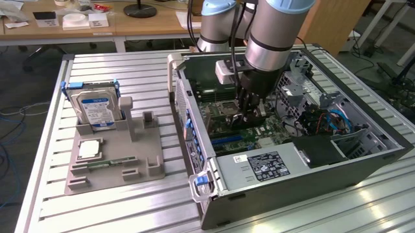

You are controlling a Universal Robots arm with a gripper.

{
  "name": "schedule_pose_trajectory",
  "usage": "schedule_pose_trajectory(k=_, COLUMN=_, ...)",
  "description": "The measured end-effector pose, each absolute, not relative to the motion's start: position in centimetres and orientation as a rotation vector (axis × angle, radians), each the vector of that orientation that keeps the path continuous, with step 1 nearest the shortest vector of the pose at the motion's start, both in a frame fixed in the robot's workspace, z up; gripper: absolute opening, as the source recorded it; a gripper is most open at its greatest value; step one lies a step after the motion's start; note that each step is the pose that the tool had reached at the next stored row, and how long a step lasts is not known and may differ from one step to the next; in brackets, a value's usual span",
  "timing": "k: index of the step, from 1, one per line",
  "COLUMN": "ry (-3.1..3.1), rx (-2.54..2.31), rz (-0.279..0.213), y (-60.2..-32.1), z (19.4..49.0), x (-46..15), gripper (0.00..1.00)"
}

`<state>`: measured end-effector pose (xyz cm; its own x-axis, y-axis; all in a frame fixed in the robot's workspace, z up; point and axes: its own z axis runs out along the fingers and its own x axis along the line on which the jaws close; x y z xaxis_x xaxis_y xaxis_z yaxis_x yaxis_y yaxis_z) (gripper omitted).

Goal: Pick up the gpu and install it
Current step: 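Insert the gpu into the slot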

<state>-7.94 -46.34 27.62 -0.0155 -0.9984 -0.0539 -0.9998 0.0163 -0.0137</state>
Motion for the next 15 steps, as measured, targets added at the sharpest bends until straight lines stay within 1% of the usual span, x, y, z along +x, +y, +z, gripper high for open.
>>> schedule_pose_trajectory(k=6, ry=2.194, rx=-2.159, rz=0.064, y=-46.34, z=27.56, x=-8.08, gripper=0.27)
schedule_pose_trajectory(k=15, ry=2.199, rx=-2.164, rz=0.055, y=-46.40, z=27.54, x=-8.08, gripper=0.27)
